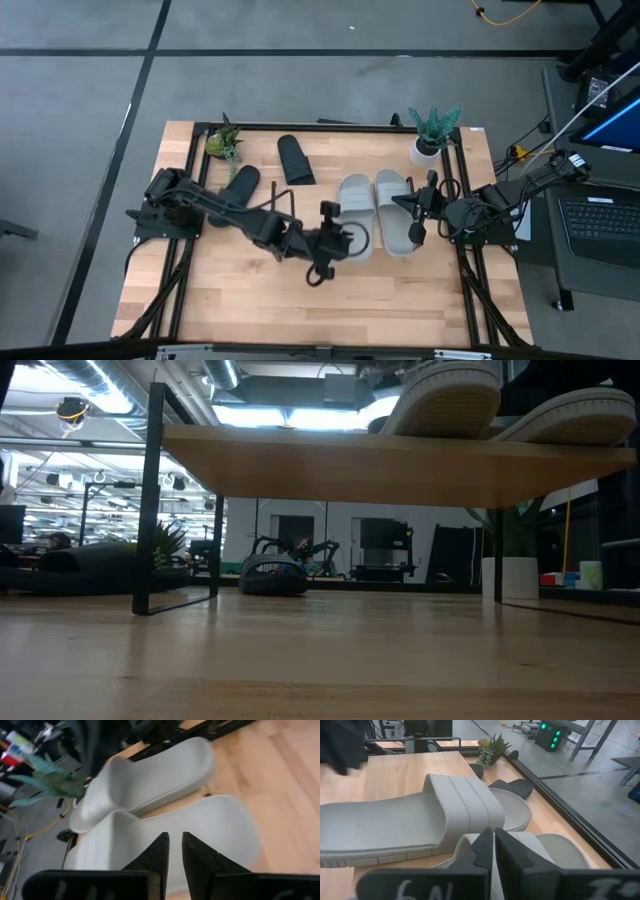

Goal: Pick and place slides into the shelf
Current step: Put the top gray slide on the shelf

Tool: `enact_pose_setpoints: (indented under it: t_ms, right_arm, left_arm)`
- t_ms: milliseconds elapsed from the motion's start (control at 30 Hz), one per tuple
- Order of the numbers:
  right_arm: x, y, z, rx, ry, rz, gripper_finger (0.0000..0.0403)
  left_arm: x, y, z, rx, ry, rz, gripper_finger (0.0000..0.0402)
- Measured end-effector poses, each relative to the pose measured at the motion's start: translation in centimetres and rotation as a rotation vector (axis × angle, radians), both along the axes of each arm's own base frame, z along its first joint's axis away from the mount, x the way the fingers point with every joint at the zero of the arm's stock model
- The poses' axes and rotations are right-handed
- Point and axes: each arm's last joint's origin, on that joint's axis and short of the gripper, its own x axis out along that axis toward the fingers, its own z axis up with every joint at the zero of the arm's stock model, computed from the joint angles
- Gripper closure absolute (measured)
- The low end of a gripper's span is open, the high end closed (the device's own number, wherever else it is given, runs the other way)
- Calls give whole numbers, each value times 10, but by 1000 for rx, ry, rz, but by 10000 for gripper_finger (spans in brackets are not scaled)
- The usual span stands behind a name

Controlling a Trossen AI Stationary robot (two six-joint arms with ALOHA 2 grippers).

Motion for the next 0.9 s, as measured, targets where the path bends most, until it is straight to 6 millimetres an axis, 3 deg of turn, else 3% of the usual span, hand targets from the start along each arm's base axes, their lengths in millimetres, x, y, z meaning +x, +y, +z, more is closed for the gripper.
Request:
enact_pose_setpoints:
  t_ms: [267, 400, 700, 900]
  right_arm:
    - [0, 1, 0, 10, 5, 21, 398]
    - [0, 2, -1, 48, 6, 52, 391]
    - [1, 3, -1, 66, 10, 76, 395]
    - [1, 4, -1, 82, 16, 107, 391]
  left_arm:
    - [-16, -43, 0, -4, 1, -115, 355]
    - [-21, -54, 0, -6, -4, -146, 355]
    - [-18, -56, -7, -7, 9, -129, 354]
    - [-11, -53, -17, -3, 23, -105, 313]
